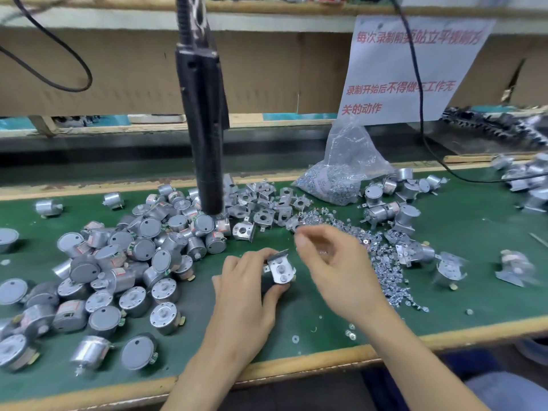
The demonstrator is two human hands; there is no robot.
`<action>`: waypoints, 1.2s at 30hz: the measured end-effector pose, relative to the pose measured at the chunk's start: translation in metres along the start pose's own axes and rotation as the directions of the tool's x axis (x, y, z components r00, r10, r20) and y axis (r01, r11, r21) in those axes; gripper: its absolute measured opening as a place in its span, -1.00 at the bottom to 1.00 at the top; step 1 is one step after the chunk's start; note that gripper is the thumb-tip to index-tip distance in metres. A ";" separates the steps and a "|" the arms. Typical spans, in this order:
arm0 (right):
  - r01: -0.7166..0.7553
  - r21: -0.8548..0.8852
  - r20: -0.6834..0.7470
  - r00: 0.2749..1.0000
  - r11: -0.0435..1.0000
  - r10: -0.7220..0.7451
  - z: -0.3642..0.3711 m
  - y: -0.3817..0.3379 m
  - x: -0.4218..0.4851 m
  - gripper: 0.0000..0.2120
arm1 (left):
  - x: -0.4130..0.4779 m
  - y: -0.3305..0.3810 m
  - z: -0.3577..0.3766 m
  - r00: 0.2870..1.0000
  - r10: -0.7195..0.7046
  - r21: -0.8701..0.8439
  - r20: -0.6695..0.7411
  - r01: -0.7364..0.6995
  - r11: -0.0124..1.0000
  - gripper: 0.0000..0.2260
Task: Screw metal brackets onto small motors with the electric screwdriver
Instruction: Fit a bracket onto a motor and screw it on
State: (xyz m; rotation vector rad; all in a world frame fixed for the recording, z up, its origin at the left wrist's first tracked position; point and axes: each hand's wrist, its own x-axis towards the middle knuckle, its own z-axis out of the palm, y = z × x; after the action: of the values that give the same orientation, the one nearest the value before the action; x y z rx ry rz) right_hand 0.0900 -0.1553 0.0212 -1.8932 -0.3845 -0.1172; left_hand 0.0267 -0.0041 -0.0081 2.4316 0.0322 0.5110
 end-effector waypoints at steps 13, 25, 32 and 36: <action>-0.391 0.629 0.100 0.898 0.671 0.429 -0.060 0.004 0.023 -0.78 | 0.017 0.017 0.005 0.998 0.063 -0.004 0.018 -0.063 0.998 -0.43; 0.067 0.950 -0.288 0.564 0.304 0.774 -0.195 0.041 0.075 -0.50 | 0.028 0.050 0.024 0.988 0.091 0.107 0.123 -0.104 0.989 -0.59; -0.104 0.788 -0.348 0.738 0.607 0.578 -0.139 0.003 0.078 -0.72 | 0.028 0.046 0.020 0.992 0.093 0.133 0.089 -0.104 0.986 -0.65; -0.174 0.370 -0.121 0.965 0.913 0.233 -0.075 -0.031 0.078 -0.47 | 0.023 0.035 0.012 0.995 0.058 0.205 0.087 -0.075 0.976 -0.62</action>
State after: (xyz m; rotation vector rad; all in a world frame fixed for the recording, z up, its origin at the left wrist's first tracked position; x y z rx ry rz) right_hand 0.1612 -0.1994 0.0956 -1.5390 -0.0841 -0.0559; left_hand 0.0486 -0.0358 0.0128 2.6639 -0.0315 0.4588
